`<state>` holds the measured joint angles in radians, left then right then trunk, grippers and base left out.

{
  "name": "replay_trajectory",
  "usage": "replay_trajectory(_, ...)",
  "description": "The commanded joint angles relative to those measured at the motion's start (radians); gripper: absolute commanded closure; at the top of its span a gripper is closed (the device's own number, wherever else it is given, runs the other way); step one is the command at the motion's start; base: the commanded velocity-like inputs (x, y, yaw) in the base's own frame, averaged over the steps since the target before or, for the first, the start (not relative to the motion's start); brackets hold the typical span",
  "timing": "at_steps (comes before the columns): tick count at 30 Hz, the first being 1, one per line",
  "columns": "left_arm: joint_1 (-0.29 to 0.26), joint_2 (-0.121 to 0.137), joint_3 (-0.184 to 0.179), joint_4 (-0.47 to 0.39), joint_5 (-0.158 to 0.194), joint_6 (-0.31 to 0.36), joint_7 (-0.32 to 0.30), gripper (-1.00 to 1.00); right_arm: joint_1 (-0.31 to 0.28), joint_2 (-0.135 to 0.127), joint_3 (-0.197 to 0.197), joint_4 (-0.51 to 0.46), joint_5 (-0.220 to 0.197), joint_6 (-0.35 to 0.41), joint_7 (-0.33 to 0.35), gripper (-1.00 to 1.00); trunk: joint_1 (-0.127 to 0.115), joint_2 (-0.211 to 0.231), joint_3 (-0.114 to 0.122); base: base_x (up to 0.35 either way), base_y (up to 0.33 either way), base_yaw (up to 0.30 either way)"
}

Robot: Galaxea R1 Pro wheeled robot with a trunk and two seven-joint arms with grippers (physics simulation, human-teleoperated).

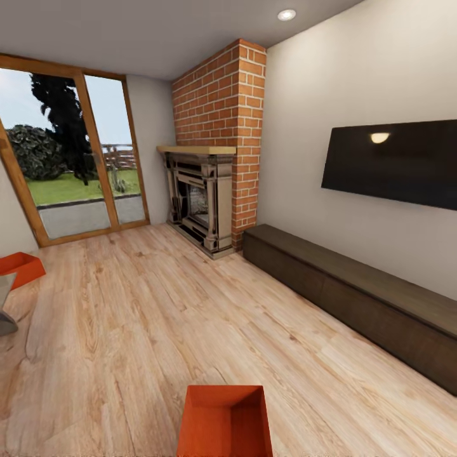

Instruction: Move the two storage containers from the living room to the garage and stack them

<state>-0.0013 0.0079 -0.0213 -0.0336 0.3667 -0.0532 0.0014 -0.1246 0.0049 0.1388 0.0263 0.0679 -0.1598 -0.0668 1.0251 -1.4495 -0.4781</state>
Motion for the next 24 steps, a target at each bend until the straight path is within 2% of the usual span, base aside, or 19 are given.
replay_trajectory(1, 0.000, 0.000, -0.003, 0.000, 0.006, -0.002, 0.000, -1.00, -0.001, 0.000, 0.006, 0.003, 0.007, -0.003, -0.007, -1.00, 0.000, -0.001, -0.003, 0.000, 0.000, 0.000)
replay_trajectory(24, 0.000, 0.001, -0.003, 0.000, 0.005, -0.002, 0.000, -1.00, -0.001, 0.001, 0.007, 0.003, 0.009, -0.004, -0.013, -1.00, 0.000, -0.001, -0.039, 0.000, 0.000, 0.000)
